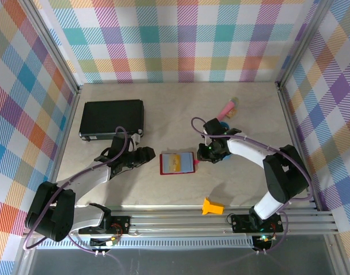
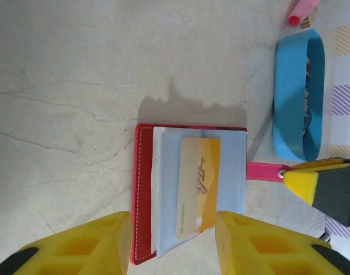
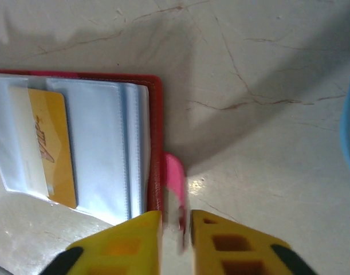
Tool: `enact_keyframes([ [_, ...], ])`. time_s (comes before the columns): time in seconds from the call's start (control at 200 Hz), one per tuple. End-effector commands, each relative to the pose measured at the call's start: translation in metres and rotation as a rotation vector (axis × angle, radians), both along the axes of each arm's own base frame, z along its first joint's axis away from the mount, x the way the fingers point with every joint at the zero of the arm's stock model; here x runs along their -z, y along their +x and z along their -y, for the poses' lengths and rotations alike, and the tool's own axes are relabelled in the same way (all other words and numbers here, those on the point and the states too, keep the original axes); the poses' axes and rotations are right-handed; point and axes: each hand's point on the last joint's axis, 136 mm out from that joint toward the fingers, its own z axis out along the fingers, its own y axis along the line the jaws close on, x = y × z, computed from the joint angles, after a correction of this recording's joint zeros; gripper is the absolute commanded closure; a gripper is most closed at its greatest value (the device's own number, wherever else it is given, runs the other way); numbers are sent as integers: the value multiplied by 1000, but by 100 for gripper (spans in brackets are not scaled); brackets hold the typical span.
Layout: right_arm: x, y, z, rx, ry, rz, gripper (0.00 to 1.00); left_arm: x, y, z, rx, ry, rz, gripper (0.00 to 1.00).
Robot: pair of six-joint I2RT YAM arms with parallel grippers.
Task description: Put the credit cards into the card holder
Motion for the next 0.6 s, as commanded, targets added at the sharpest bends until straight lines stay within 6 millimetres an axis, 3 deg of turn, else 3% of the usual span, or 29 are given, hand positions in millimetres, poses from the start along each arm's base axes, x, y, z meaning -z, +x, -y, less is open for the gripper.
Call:
enact_keyframes([
  [0.0, -18, -4, 8, -17, -26, 36, 59, 3, 0, 10, 3, -48, -14, 58],
  [0.045, -26, -1, 12, 1, -34, 60, 54, 4, -1, 12, 7, -52, -15, 58],
  [0.165, -57, 2, 17, 109, -8, 136, 51, 5, -1, 16, 19, -65, -11, 59],
  [0.27, -76, 0, -9, 128, 93, 189, 50, 10, -2, 20, 32, -79, -21, 62],
  [0.42, -68, -6, -52, 93, 88, 132, 51, 17, -1, 25, 46, -107, -29, 69],
  [0.595, -37, -15, -91, 69, 52, 36, 51, 29, -3, 32, 78, -129, -50, 78],
])
